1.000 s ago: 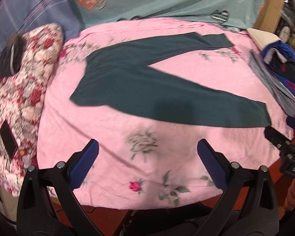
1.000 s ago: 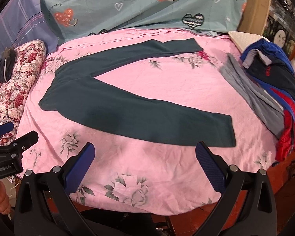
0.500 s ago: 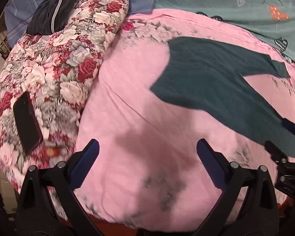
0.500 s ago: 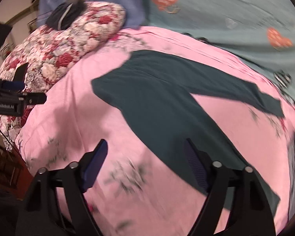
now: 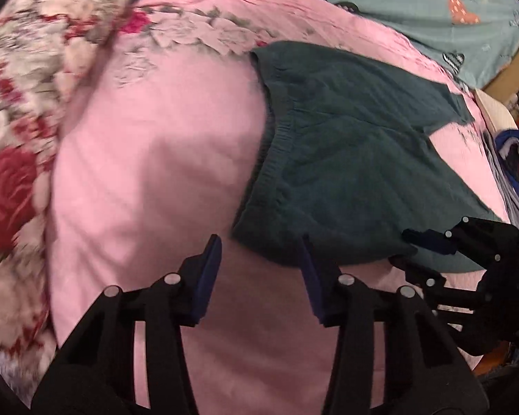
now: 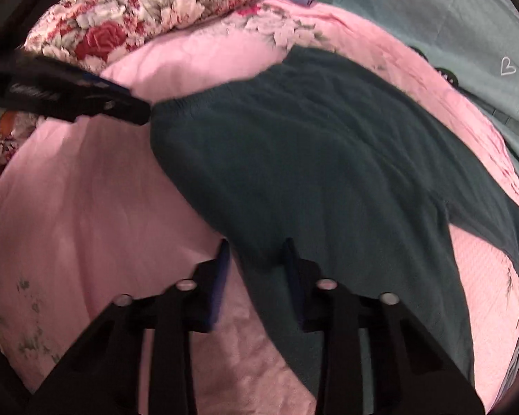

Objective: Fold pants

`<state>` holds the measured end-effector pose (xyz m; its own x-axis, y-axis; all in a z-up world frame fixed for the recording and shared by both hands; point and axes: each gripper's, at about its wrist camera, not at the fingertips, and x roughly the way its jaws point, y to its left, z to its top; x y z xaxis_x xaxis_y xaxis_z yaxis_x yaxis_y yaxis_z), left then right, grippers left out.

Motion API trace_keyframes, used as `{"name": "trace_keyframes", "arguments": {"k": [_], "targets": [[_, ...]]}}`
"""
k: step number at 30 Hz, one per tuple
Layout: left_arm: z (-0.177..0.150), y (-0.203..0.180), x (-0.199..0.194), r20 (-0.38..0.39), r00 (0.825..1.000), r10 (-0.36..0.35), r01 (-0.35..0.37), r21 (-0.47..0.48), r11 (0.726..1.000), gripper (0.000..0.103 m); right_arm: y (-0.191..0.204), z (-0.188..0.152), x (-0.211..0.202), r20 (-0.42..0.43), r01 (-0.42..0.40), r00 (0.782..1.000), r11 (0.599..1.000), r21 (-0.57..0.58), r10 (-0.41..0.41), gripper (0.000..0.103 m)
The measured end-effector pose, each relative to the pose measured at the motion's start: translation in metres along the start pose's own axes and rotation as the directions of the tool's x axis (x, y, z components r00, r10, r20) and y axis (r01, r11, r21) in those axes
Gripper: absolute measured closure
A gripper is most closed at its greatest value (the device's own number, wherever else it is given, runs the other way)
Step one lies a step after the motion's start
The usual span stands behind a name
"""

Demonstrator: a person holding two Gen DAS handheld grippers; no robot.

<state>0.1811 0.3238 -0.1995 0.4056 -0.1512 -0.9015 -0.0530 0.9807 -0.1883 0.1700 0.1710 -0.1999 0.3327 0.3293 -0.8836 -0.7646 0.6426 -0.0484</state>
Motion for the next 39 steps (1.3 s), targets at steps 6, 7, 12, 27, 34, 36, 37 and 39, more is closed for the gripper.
{"name": "trace_keyframes", "arguments": {"k": [6, 7, 12, 27, 34, 36, 37, 39], "targets": [[0.008, -0.002, 0.021, -0.006, 1.000, -0.010, 0.010, 0.041, 0.999, 0.085, 0.003, 0.001, -0.004, 0.009, 0.028, 1.000, 0.999, 0.017, -0.028, 0.100], [0.009, 0.000, 0.020, -0.005, 1.000, -0.028, 0.028, 0.020, 0.999, 0.086, 0.003, 0.002, -0.008, 0.017, 0.029, 0.999, 0.999, 0.024, -0.029, 0.100], [0.000, -0.008, 0.008, 0.014, 1.000, -0.024, 0.023, 0.025, 0.999, 0.088, 0.011, 0.002, -0.032, 0.045, 0.030, 0.998, 0.999, 0.038, -0.032, 0.100], [-0.050, 0.001, -0.021, 0.055, 0.982, 0.182, -0.179, -0.058, 0.982, 0.026, 0.011, -0.016, -0.051, 0.006, -0.097, 0.995, 0.990, 0.105, 0.097, 0.050], [-0.014, 0.016, -0.076, 0.127, 0.974, 0.185, -0.162, -0.177, 0.971, 0.026, -0.118, -0.056, -0.102, 0.014, -0.063, 0.998, 0.981, 0.183, 0.061, 0.041], [0.012, 0.008, -0.089, 0.154, 0.976, 0.156, -0.125, -0.192, 0.973, 0.026, -0.151, -0.064, -0.110, 0.008, -0.021, 1.000, 0.990, 0.140, 0.020, 0.041], [0.023, 0.003, -0.092, 0.165, 0.977, 0.135, -0.103, -0.190, 0.976, 0.026, -0.169, -0.061, -0.115, 0.016, -0.010, 1.000, 0.994, 0.112, 0.008, 0.041], [0.047, -0.011, -0.095, 0.179, 0.980, 0.087, -0.057, -0.167, 0.984, 0.026, -0.195, -0.049, -0.118, 0.034, -0.004, 0.999, 0.997, 0.083, 0.001, 0.041]]}}
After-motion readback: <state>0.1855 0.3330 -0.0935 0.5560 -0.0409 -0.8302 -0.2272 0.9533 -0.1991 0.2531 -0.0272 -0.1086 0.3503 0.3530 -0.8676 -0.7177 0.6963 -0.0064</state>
